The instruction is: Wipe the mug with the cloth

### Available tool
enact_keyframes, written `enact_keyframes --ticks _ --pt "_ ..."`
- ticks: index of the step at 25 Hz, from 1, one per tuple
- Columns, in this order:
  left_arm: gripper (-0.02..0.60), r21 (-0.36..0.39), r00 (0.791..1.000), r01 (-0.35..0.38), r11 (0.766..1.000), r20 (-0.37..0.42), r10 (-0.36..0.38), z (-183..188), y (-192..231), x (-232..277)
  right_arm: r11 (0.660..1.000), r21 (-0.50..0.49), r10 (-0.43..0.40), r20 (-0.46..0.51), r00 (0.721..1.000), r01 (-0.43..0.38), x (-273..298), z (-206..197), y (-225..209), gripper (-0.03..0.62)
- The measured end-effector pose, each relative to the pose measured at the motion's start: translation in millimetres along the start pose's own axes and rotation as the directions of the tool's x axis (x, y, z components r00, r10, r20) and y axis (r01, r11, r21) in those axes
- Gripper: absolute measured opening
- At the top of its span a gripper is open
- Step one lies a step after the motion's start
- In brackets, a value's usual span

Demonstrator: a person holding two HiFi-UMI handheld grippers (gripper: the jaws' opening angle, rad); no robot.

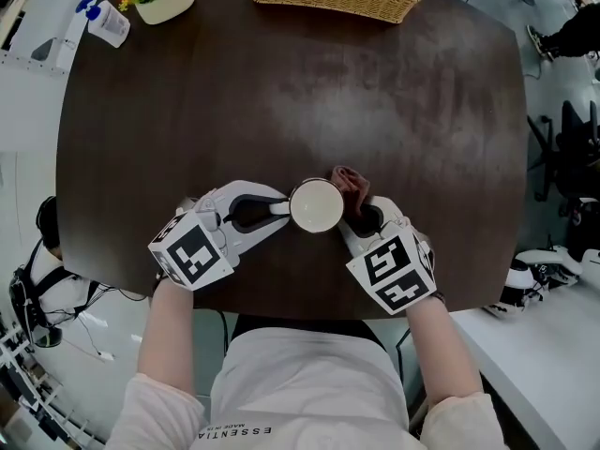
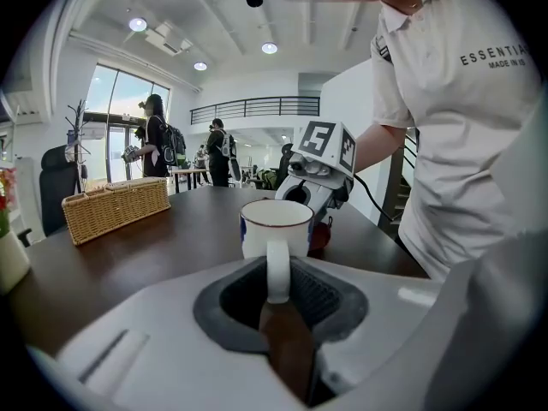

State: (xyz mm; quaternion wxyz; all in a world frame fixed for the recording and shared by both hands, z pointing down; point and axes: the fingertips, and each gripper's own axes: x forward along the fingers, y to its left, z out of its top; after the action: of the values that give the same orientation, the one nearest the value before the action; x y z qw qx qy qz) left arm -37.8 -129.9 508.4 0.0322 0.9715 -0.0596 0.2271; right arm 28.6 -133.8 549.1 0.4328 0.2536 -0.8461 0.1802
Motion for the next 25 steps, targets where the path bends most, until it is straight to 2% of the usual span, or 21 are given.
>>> enact_keyframes --ticks 7,13,21,23,25 --pt "0.080 -0.016 0.999 -0.035 0.999 -0.026 0.034 0.5 -0.7 1.3 0.999 -0.043 0.010 -0.037 0.999 -0.012 -6.7 -8.6 24.0 0.080" --pt "0.080 -0.014 0.998 -0.046 0.999 -0.033 0.046 0.4 -0.9 1.1 0.994 0.037 0.104 0.010 0.995 -0.104 -4.9 -5.4 52.9 0.080" --pt "0.080 -0.002 0.999 -0.026 1.000 -0.032 0.026 -0.8 -0.3 0.7 0.980 0.011 0.196 0.034 0.980 -0.197 -15.3 -3.1 61.1 0.080" --pt "0.080 0.008 0.999 -0.003 1.000 -0.035 0.004 -0.1 -1.7 0.3 0.987 0.006 0.157 0.036 0.987 -0.158 -24.9 -6.1 42.3 0.080" --pt "0.080 0.024 0.999 0.035 0.999 -0.038 -0.034 1.3 -3.8 0.6 0.997 0.005 0.073 0.027 0.997 -0.073 -33.2 -11.2 10.2 0.080"
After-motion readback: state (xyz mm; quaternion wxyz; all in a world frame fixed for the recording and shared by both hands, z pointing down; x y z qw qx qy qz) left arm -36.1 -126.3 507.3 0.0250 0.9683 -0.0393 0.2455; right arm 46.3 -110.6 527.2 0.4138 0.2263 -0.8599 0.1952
